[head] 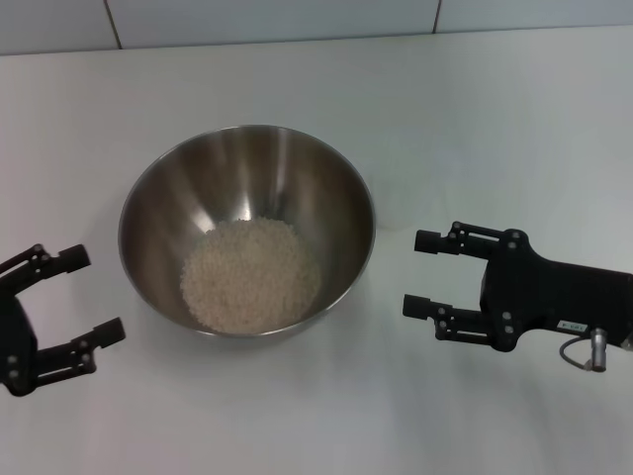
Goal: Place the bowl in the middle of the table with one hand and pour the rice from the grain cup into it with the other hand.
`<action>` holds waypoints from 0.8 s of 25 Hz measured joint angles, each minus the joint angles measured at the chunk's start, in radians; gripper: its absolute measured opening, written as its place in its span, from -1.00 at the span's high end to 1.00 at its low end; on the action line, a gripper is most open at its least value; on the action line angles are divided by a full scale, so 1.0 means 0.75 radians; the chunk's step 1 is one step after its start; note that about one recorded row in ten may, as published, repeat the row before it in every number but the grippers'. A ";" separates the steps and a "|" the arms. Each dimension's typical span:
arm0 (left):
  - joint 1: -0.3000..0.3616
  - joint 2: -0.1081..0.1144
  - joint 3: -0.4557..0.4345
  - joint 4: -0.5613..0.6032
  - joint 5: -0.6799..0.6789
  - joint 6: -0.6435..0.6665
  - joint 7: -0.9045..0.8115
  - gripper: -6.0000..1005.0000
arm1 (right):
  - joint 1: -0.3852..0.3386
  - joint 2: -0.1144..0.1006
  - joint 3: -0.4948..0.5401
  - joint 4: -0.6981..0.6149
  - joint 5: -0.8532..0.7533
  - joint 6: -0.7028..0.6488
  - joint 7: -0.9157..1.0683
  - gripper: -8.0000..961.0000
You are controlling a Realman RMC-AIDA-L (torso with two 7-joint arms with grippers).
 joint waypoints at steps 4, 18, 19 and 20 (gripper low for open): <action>-0.020 -0.007 0.000 0.011 0.016 0.000 -0.013 -0.72 | 0.020 -0.001 -0.038 -0.018 -0.002 -0.008 0.006 -0.49; -0.074 -0.025 0.000 0.035 0.029 -0.020 -0.046 -0.72 | 0.045 0.007 -0.073 -0.022 0.001 0.004 0.005 -0.49; -0.074 -0.025 0.000 0.035 0.029 -0.020 -0.046 -0.72 | 0.045 0.007 -0.073 -0.022 0.001 0.004 0.005 -0.49; -0.074 -0.025 0.000 0.035 0.029 -0.020 -0.046 -0.72 | 0.047 0.007 -0.073 -0.022 0.002 0.005 0.005 -0.49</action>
